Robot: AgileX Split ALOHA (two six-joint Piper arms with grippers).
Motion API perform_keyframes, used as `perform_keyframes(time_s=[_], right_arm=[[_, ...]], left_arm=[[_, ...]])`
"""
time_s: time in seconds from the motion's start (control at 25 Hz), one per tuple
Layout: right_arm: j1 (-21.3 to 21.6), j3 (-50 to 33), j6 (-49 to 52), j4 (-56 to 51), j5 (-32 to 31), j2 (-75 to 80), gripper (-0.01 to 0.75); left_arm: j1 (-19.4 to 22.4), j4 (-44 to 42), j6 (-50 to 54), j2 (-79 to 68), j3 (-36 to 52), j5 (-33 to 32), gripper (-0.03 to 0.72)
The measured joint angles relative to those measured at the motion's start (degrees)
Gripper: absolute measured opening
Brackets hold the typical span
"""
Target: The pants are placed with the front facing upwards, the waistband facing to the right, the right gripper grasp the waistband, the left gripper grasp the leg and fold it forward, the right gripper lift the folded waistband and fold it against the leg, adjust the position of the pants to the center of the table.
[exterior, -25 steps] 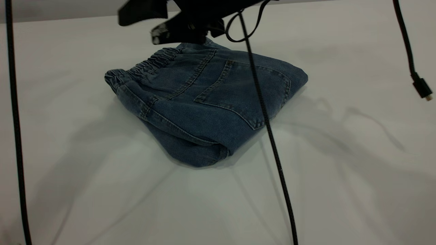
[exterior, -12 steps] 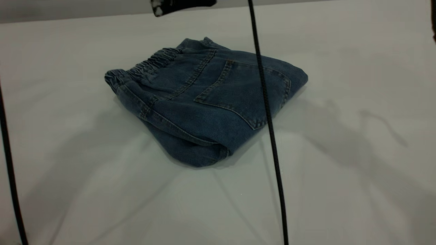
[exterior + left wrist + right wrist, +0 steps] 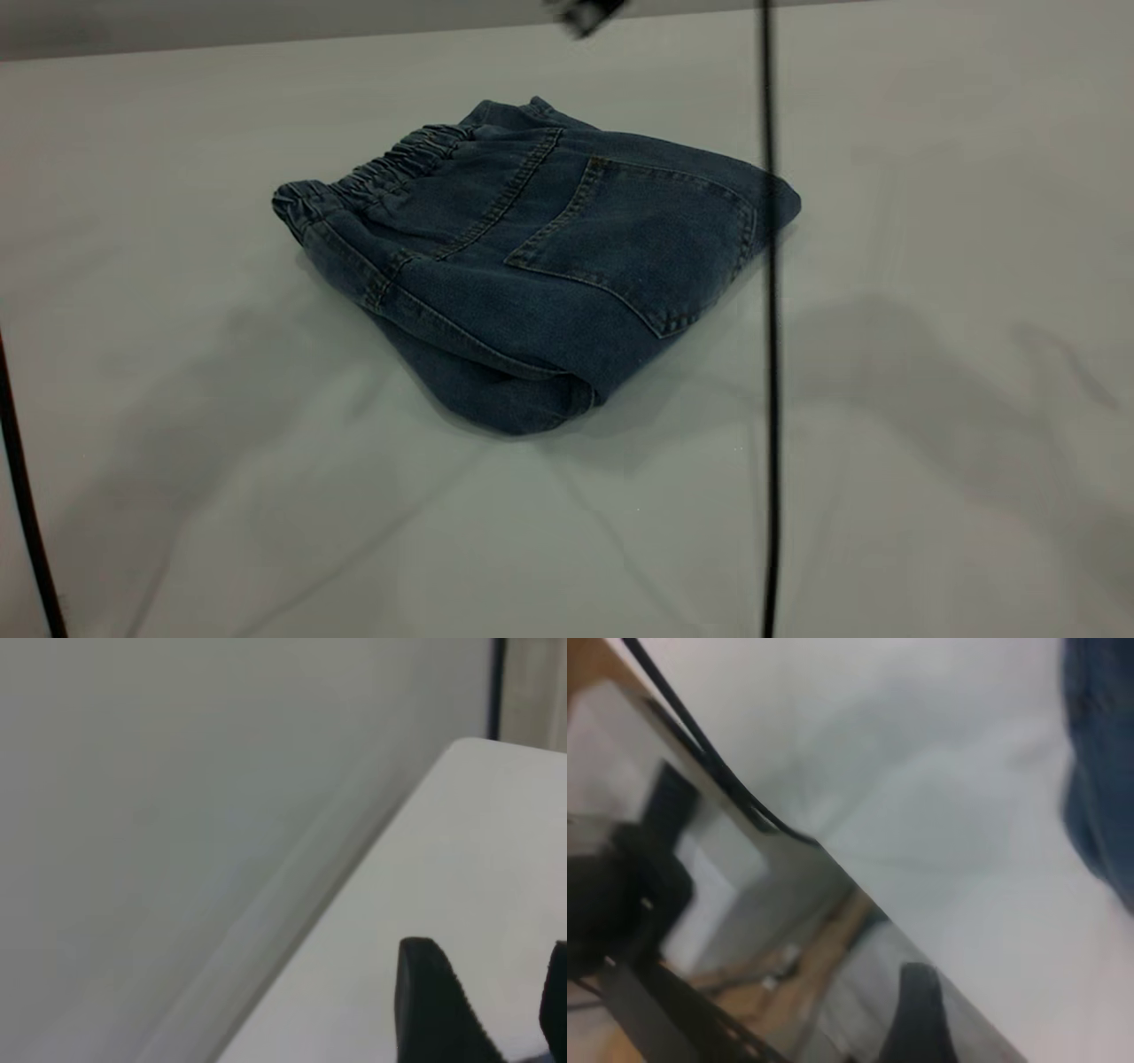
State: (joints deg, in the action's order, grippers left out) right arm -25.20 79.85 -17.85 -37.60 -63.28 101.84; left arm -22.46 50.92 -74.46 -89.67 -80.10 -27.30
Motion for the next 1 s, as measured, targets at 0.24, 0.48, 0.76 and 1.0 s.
perform_keyframes(time_s=[0.24, 0.48, 0.76, 1.0], right_arm=[[-0.28, 0.00, 15.49, 17.80, -4.48, -3.01, 0.479], [-5.61, 0.00, 26.11, 28.51, 4.85, -1.44, 0.479], [-10.93, 3.94, 34.35, 38.23, 10.70, 7.54, 0.479], [-10.86, 10.32, 34.33, 38.39, 14.74, 15.77, 0.479]], left_arm=[[0.00, -0.02, 0.06, 1.93, 0.00, 0.65, 0.305], [0.06, -0.02, 0.06, 2.48, 0.00, 0.67, 0.305], [0.06, -0.02, 0.00, 3.57, 0.00, 0.66, 0.305], [0.06, -0.02, 0.00, 6.41, 0.00, 0.52, 0.305]])
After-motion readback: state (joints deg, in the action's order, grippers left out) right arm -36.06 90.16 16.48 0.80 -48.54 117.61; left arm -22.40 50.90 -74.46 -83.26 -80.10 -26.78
